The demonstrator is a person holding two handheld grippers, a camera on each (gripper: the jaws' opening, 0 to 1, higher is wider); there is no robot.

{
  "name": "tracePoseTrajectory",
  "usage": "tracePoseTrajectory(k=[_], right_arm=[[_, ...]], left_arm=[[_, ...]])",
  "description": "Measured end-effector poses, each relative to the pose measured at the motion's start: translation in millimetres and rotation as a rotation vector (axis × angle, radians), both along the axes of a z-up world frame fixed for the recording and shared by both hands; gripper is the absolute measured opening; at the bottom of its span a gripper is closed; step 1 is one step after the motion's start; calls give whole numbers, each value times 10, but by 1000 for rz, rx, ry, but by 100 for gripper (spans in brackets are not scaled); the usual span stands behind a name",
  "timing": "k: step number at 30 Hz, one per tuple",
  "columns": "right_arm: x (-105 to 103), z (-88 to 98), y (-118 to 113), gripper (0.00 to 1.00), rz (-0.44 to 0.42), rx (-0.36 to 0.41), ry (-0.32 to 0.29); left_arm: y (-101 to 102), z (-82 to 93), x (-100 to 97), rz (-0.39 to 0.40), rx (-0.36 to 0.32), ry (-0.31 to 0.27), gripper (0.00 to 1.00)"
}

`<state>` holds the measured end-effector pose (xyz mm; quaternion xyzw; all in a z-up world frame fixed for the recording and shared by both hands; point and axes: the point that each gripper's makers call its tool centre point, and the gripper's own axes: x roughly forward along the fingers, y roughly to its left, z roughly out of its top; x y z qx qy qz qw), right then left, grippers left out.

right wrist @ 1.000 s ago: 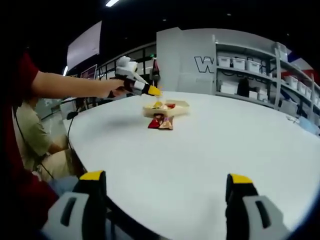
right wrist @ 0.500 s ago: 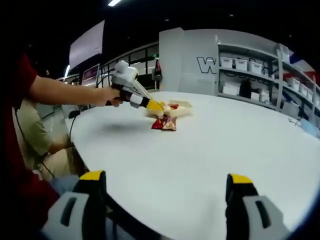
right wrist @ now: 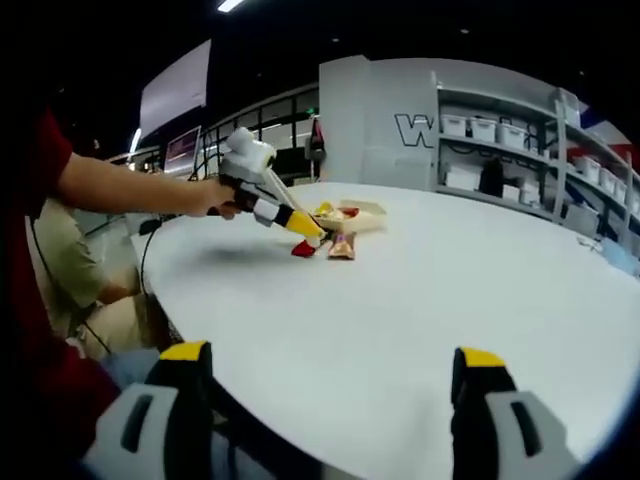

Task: Place the target food into the container with the food tongs after gripping and lifting it, then release it inside without dropping or visibly crushing the food.

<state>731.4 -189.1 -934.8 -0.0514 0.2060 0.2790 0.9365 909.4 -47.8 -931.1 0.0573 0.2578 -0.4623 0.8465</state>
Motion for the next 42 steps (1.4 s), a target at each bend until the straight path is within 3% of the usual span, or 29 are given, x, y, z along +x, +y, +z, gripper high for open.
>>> tracePoseTrajectory(k=[6,20,30,35,42], right_arm=[[-4,-18,58,99,17,-5,4],[-13,-12,174,99,45,2,-1],[-58,17,207,99,74,13,-12],[-93,36,174,99,76,24,-21],[-132,-2,82,99,58,33,-15]], left_arm=[[226,8,-134,19,-23,39,24],[495,266,-202,119,-90,-8,25],[542,249,-249,170,-79,-13,25],[467,279,-236,205,-110,3,25],[436,257,-180,231,-101,-4,25]])
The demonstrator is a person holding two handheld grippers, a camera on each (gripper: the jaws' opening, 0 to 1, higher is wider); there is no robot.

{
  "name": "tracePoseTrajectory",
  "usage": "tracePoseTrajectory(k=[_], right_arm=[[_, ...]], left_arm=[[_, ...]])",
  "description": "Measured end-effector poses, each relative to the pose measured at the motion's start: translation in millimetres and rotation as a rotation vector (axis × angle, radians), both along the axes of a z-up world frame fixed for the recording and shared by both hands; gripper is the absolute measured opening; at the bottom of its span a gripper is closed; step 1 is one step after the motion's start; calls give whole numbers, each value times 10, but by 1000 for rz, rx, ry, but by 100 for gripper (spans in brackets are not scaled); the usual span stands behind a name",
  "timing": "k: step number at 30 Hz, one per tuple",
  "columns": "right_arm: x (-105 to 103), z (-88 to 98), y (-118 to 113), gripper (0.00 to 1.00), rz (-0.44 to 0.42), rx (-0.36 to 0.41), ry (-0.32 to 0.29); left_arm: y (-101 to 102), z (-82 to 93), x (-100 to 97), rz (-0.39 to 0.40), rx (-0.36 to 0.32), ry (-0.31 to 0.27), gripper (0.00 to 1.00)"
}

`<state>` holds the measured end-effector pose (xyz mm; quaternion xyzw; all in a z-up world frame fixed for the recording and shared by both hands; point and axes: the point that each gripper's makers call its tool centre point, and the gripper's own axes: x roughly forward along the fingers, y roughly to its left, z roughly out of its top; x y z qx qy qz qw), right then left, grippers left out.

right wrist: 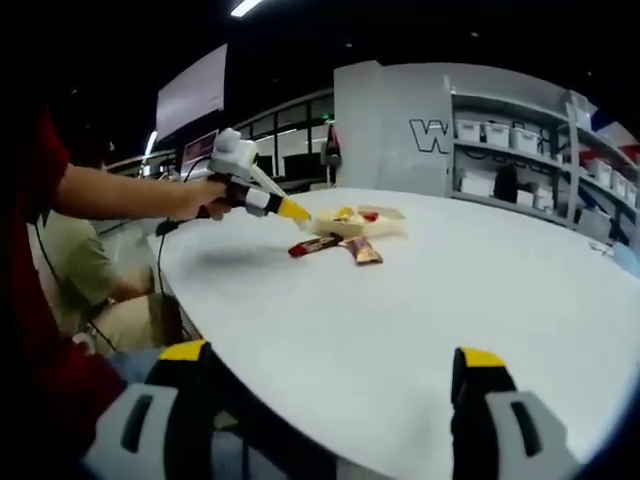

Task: Place the target food into the container with the food tongs after gripping and lifting it, then release it inside without dropping or visibly crushing the food.

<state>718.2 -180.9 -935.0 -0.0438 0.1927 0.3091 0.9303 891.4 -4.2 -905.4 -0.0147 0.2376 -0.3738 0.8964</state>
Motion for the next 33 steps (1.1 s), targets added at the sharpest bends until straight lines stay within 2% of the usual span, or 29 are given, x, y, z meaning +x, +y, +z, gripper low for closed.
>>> tracePoseTrajectory(k=[6,15,19,21,22,25,26,27,33], right_arm=[[49,-28,-25,99,-9,0,7],[110,-70,13,99,0,-12,23],[118,-86,6,99,-5,-18,30],[118,-90,4,99,-6,-22,32],[121,-94,3,99,-9,-23,33],[143,-113,15,99,-8,-34,40],[146,-110,20,99,-7,-35,41],[150,-88,34,99,-6,-33,37],[165,-58,66,99,-9,-36,29]], left_arm=[[61,-25,76,50,1,14,25],[-6,-139,168,123,-21,47,26],[35,-196,251,153,40,10,26],[32,-187,250,165,24,17,27],[1,-207,229,171,5,44,27],[2,-313,256,156,67,28,27],[5,-345,263,152,68,31,27],[-3,-329,268,158,35,42,27],[14,-389,285,143,55,49,27]])
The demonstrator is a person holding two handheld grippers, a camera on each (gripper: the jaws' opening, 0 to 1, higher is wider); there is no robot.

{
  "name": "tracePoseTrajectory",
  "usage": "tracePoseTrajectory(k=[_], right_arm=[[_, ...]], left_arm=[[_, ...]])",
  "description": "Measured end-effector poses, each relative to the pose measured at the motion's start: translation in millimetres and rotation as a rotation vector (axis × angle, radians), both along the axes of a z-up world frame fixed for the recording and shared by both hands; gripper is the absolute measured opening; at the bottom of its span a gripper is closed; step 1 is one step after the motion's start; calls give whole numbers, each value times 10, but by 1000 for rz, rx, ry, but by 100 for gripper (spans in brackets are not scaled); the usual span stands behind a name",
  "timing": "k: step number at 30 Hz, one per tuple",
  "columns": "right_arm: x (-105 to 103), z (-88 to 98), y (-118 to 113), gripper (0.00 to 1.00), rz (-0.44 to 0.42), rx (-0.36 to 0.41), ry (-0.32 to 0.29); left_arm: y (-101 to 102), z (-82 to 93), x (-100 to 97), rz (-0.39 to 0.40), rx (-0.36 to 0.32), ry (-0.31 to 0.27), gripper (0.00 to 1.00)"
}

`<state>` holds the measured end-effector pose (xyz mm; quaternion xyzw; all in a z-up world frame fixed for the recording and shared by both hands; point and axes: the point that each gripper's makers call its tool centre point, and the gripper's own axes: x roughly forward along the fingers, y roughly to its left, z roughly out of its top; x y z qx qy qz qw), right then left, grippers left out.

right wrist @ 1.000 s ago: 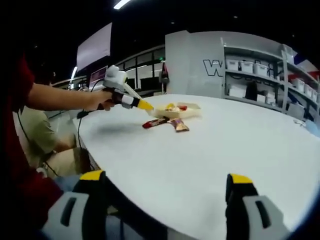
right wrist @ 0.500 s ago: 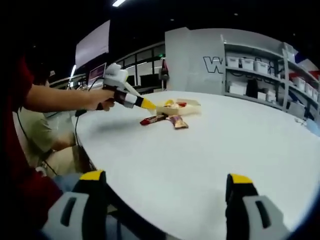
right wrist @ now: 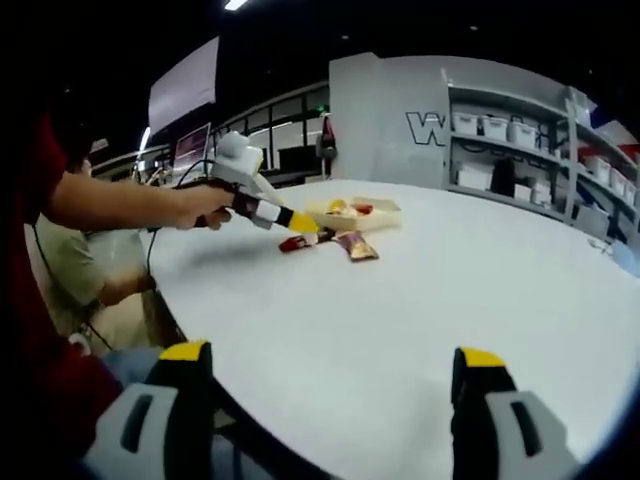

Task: Place the target food into the container with the food tongs after gripping and lifting it, then release it inside without dropping or visibly crushing the food.

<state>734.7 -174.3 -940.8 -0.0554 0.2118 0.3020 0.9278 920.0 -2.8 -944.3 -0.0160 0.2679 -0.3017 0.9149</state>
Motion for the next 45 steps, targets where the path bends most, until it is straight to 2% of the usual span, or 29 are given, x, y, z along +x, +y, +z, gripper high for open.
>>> tracePoseTrajectory(k=[10,17,25,34,39,42,45], right_arm=[[-8,8,4,99,0,-9,1],[9,72,6,99,-2,-7,-13],[-29,54,121,99,24,-16,-12],[-28,113,223,99,55,-27,-23],[-30,133,282,99,67,-31,-27],[-35,175,328,99,69,-4,-27],[-26,174,360,99,76,-19,-30]], left_arm=[[-18,-7,-33,-61,44,-40,23],[85,13,-96,-61,38,-22,23],[253,205,-130,-34,-5,-40,23],[367,301,-204,-7,-38,-44,23],[402,368,-208,-3,-50,-54,23],[427,401,-204,-3,-56,-58,23],[437,423,-195,-4,-57,-61,23]])
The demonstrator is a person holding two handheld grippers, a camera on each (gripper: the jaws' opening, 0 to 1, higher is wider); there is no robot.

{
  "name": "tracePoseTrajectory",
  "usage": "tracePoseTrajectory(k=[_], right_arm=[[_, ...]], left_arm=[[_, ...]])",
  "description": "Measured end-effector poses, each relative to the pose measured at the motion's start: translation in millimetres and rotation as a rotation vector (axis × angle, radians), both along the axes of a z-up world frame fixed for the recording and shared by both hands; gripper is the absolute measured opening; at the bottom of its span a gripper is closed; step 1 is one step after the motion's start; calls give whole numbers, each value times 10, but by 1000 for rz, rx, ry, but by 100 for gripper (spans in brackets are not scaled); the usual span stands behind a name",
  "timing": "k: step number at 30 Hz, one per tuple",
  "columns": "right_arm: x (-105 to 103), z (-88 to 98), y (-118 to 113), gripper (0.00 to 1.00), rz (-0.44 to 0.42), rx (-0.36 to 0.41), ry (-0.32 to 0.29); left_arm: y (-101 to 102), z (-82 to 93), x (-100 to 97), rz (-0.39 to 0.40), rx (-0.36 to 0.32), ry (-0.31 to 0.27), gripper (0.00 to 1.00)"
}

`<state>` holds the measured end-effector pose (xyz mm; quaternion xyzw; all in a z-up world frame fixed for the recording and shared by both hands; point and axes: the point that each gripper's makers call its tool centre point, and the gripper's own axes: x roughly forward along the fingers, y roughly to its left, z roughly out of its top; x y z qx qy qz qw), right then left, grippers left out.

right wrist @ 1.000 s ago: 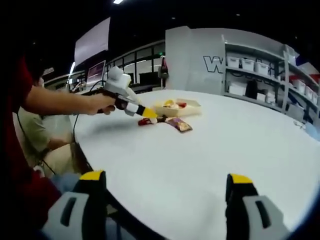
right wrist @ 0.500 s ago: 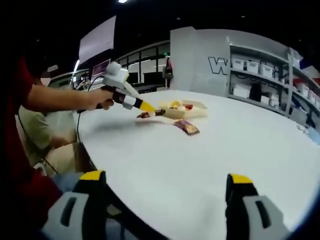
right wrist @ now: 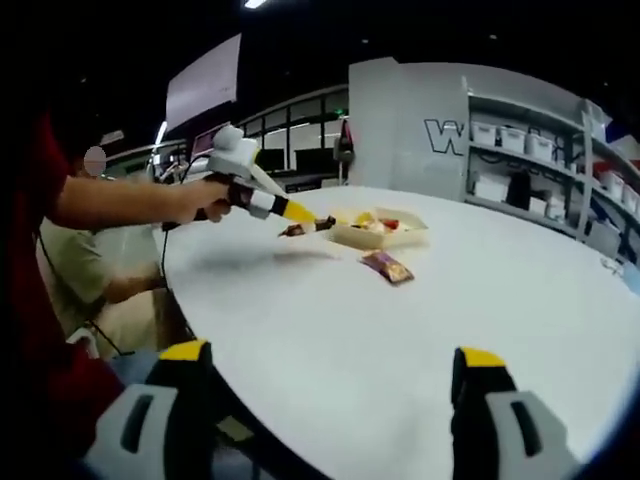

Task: Place the target food into the container with the food tongs after gripping and lifting it, then release it inside without dropping or visibly crushing the food.

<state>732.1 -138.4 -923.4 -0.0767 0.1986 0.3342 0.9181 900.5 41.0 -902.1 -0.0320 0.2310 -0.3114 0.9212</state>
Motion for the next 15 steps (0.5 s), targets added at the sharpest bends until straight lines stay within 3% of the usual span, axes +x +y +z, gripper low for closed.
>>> tracePoseTrajectory(k=[15], right_arm=[[26,23,28,99,-4,27,-2]], left_arm=[[14,86,105,-10,5,-9,23]])
